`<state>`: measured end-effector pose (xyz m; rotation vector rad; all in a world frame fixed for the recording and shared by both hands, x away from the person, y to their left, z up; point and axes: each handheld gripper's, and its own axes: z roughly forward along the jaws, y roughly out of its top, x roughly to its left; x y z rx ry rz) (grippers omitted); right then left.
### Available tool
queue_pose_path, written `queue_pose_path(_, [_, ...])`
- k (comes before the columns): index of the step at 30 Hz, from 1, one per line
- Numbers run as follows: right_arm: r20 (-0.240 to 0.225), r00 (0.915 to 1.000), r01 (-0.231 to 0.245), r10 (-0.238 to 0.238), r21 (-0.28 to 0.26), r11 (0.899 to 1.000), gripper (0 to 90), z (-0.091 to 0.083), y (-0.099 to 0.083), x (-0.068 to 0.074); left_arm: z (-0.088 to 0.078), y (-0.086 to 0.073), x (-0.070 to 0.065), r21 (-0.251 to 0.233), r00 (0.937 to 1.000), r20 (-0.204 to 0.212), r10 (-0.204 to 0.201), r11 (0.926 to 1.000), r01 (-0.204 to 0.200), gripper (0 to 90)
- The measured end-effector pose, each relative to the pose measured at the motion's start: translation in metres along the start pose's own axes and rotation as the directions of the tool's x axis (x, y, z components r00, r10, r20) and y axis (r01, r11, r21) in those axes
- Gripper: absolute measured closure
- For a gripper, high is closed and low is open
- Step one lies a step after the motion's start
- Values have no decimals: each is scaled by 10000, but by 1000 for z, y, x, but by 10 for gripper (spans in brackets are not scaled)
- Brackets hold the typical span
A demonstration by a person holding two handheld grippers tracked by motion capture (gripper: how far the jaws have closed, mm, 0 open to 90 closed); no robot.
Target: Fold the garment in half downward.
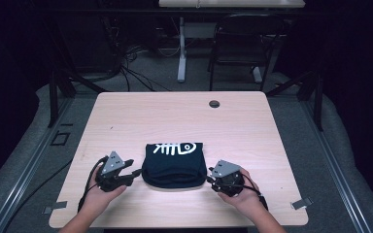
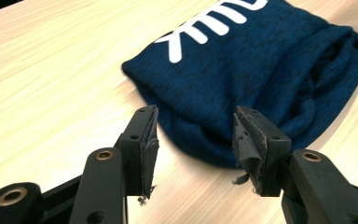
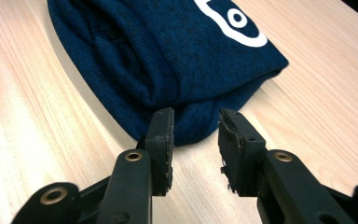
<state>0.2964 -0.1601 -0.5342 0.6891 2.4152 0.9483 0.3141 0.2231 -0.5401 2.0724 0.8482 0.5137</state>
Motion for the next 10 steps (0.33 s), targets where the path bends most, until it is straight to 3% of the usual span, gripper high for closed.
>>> queue_pose_path(4, [169,9997,-186,188,-117,9998,642,-5,-5,0,-7,-11,6,-191,9992,-210,-352,9992,348,501])
queue_pose_path(6, [406,9987,-314,318,-89,9995,626,-5,-9,-2,-11,-19,11,-436,9963,-295,-805,9959,792,498])
queue_pose_path(10, [497,9968,-622,627,-125,9980,625,-3,-15,-3,-14,-24,16,-504,9930,-472,-1083,9931,1059,497])
